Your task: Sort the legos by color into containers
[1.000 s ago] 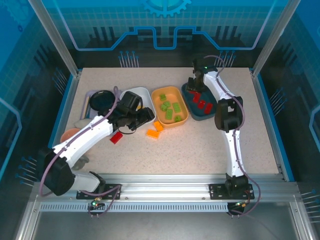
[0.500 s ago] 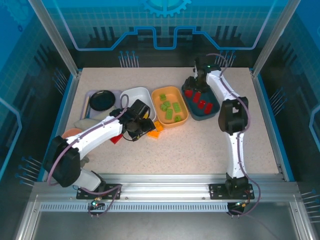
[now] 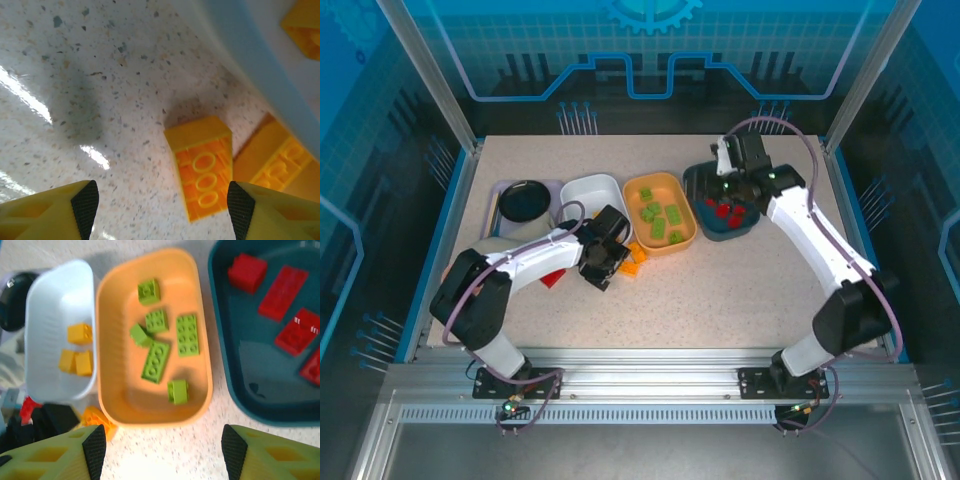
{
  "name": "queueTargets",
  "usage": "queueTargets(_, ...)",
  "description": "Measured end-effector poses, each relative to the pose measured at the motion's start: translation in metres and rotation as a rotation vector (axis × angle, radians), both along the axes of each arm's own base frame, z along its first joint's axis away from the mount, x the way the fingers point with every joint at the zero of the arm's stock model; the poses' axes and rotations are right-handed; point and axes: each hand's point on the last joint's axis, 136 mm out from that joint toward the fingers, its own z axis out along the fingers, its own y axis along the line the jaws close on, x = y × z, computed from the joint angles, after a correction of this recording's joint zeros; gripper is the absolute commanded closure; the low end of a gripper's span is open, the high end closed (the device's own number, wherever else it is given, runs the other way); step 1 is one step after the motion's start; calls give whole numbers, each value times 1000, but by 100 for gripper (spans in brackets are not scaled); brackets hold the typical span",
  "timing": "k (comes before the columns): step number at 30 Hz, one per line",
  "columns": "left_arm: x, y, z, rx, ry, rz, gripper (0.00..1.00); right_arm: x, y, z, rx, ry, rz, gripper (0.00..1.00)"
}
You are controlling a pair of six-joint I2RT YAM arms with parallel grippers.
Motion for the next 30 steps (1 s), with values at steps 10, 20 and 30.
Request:
queueTargets(10,18,-13,-8,31,-13,56,29,-29,1,-8,20,23,22,36)
queueTargets(20,20,-20,-17,74,-12,55,38,-36,9,-8,36,25,51,36)
queueTargets(30,10,-19,-22,114,7,26,65,-37,10,-6,39,22,54,36)
